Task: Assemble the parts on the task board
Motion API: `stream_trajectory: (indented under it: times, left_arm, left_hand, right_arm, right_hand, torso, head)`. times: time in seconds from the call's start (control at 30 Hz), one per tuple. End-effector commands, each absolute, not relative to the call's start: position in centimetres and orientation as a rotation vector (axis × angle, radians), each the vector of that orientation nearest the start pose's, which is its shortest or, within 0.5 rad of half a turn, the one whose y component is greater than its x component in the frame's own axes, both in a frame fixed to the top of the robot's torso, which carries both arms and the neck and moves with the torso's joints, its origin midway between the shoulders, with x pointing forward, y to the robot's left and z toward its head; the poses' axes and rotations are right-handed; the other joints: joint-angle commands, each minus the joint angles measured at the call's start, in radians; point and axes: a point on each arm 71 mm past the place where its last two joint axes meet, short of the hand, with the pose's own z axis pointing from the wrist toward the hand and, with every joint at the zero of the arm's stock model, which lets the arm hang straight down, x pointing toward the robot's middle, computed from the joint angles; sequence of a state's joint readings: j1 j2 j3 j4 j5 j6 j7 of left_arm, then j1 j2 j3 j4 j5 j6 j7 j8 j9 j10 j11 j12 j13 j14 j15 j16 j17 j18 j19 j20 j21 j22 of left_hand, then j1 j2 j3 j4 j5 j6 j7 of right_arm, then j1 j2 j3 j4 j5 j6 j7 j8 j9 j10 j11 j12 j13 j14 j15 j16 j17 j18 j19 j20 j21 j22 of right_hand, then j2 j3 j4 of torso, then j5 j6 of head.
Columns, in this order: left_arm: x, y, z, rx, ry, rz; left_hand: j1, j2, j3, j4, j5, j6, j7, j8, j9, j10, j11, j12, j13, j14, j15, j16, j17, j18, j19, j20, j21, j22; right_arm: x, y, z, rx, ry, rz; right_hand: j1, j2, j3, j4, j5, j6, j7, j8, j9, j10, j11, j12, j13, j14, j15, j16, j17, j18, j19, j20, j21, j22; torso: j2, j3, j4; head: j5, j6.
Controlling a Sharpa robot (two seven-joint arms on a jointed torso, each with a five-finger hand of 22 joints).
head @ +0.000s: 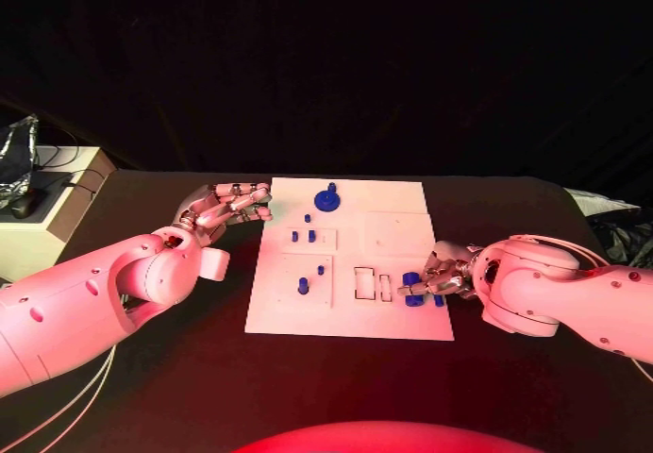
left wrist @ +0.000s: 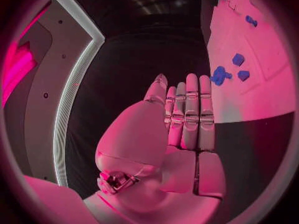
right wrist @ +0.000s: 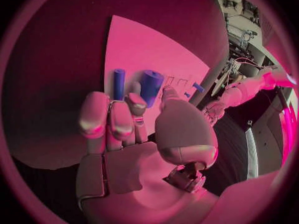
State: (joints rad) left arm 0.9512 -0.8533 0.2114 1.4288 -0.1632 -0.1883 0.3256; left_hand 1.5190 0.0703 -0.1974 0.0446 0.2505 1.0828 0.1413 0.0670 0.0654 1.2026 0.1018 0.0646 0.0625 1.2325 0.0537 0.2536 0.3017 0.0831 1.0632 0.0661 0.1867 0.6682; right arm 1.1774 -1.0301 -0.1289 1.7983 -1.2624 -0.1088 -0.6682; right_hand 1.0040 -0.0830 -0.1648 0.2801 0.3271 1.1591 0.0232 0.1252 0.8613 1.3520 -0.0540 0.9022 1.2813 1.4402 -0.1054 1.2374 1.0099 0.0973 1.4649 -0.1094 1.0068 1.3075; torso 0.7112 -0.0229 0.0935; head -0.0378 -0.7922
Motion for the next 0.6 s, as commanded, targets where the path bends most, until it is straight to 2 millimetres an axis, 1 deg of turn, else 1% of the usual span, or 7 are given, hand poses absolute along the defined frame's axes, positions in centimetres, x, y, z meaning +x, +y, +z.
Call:
stream_trajectory:
  times: [0.03,0.27,0.37,0.4,0.47,0.53,0.6]
  left_arm:
    - [48.8,24.2,-21.8,-1.145,1.445,-1.562]
    - [48.8,24.3,-21.9,-1.146,1.449,-1.562]
    - [48.8,24.3,-21.9,-1.146,1.450,-1.562]
    - [48.8,24.3,-21.9,-1.146,1.451,-1.563]
    - [48.8,24.3,-21.9,-1.146,1.451,-1.562]
    - [48.8,24.3,-21.9,-1.146,1.452,-1.563]
    - [48.8,24.3,-21.9,-1.146,1.453,-1.562]
  left_hand:
    - [-0.005,0.002,-0.004,0.003,-0.003,0.004,0.002,-0.002,-0.001,-0.002,-0.002,-0.001,-0.001,-0.008,0.000,-0.003,-0.001,-0.008,-0.006,-0.001,0.003,-0.001]
    - [-0.005,0.002,-0.004,0.003,-0.003,0.004,0.002,-0.002,-0.001,-0.002,-0.002,-0.001,-0.001,-0.008,0.000,-0.003,-0.001,-0.008,-0.006,-0.001,0.003,-0.001]
    - [-0.005,0.002,-0.004,0.003,-0.003,0.004,0.002,-0.002,-0.001,-0.002,-0.002,-0.001,-0.001,-0.008,0.000,-0.003,-0.001,-0.008,-0.006,-0.001,0.003,-0.001]
    - [-0.005,0.002,-0.004,0.003,-0.003,0.004,0.002,-0.002,-0.001,-0.002,-0.002,-0.001,-0.001,-0.008,0.000,-0.003,-0.001,-0.008,-0.006,-0.001,0.003,-0.001]
    - [-0.005,0.002,-0.004,0.003,-0.003,0.004,0.002,-0.002,-0.001,-0.002,-0.002,-0.001,-0.001,-0.008,0.000,-0.003,-0.001,-0.008,-0.006,-0.001,0.003,-0.001]
    - [-0.005,0.002,-0.004,0.003,-0.003,0.004,0.002,-0.002,-0.001,-0.002,-0.002,-0.001,-0.001,-0.008,0.000,-0.003,-0.001,-0.008,-0.006,-0.001,0.003,-0.001]
    - [-0.005,0.002,-0.004,0.003,-0.003,0.004,0.002,-0.002,-0.001,-0.002,-0.002,-0.001,-0.001,-0.008,0.000,-0.003,-0.001,-0.008,-0.006,-0.001,0.003,-0.001]
  right_arm:
    - [41.1,-24.0,-23.7,0.114,2.190,0.180]
    - [41.0,-23.6,-24.4,0.068,2.196,0.160]
    - [41.0,-23.5,-24.6,0.060,2.196,0.157]
    - [41.0,-23.5,-24.7,0.060,2.194,0.156]
    - [41.0,-23.5,-24.7,0.063,2.189,0.158]
    - [40.9,-23.5,-24.7,0.078,2.181,0.167]
    - [40.9,-23.4,-24.8,0.102,2.178,0.180]
  right_hand:
    - [-0.004,-0.004,0.008,0.001,-0.005,0.001,-0.003,-0.005,0.003,-0.003,0.004,-0.005,-0.001,0.005,0.000,0.000,0.001,-0.019,0.066,-0.009,0.006,0.133]
    - [0.017,0.004,0.004,-0.020,0.014,0.000,-0.003,-0.002,0.009,-0.004,0.004,-0.008,-0.003,0.005,0.000,-0.001,0.003,-0.019,0.066,-0.009,0.006,0.133]
    - [0.022,0.035,-0.017,-0.064,0.045,-0.001,-0.003,-0.001,0.012,-0.005,0.003,-0.009,-0.006,0.007,0.000,-0.004,0.005,-0.020,0.066,-0.010,0.005,0.133]
    - [0.046,0.063,-0.019,-0.107,0.090,-0.001,-0.004,0.001,0.015,-0.005,0.003,-0.008,-0.006,0.007,0.001,-0.004,0.005,-0.020,0.066,-0.010,0.004,0.133]
    - [0.060,0.085,-0.027,-0.148,0.128,-0.002,-0.004,0.002,0.016,-0.005,0.003,-0.008,-0.007,0.006,-0.001,-0.005,0.005,-0.020,0.066,-0.010,0.005,0.133]
    - [0.091,0.120,-0.005,-0.176,0.165,-0.002,-0.006,0.002,0.017,-0.005,0.001,-0.008,-0.007,0.006,-0.002,-0.006,0.005,-0.020,0.066,-0.011,0.005,0.133]
    - [0.108,0.135,0.034,-0.191,0.173,-0.005,-0.009,-0.001,0.015,-0.005,-0.001,-0.008,-0.007,0.007,-0.005,-0.006,0.006,-0.021,0.066,-0.012,0.006,0.133]
  torso:
    - [0.000,0.0002,0.0002]
    - [0.000,0.0003,0.0004]
    - [0.000,0.0001,0.0008]
    - [0.000,0.0004,0.0007]
    - [0.000,0.0006,0.0005]
    - [0.000,0.0005,-0.0002]
    - [0.000,0.0006,-0.0007]
  head:
    - [0.002,-0.003]
    - [0.002,-0.006]
    - [0.003,-0.005]
    - [0.003,-0.005]
    - [0.003,-0.008]
    - [0.004,-0.007]
    - [0.006,-0.007]
